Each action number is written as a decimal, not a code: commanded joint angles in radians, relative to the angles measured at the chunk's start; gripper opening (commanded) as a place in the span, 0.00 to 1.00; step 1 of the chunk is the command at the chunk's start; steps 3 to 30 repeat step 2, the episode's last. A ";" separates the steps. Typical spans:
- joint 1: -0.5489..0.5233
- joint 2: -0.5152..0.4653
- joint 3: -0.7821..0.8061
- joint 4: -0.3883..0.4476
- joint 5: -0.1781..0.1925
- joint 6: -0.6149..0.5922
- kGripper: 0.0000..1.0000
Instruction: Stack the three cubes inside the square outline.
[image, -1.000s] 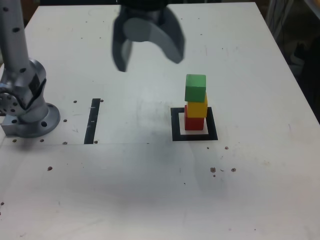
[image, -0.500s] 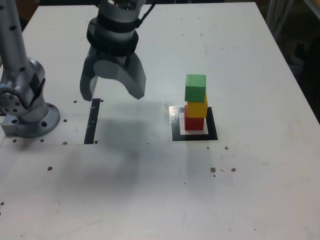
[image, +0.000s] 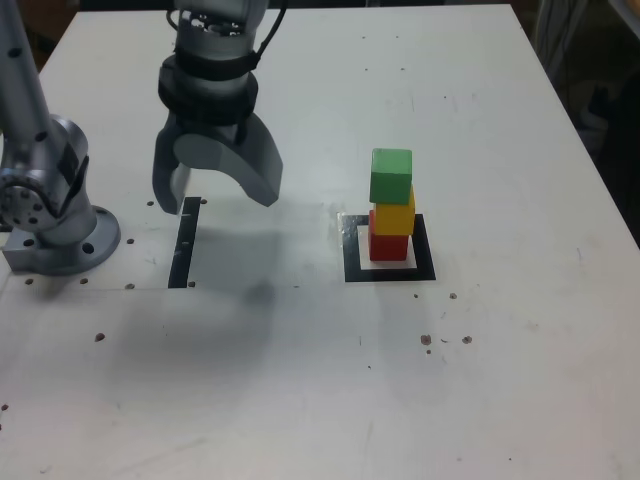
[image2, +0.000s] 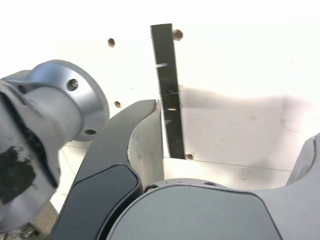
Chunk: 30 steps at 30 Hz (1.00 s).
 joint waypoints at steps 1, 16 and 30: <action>0.000 -0.010 0.009 0.010 0.002 0.002 0.99; 0.000 -0.013 0.013 0.012 0.002 0.003 0.99; 0.000 -0.013 0.013 0.012 0.002 0.003 0.99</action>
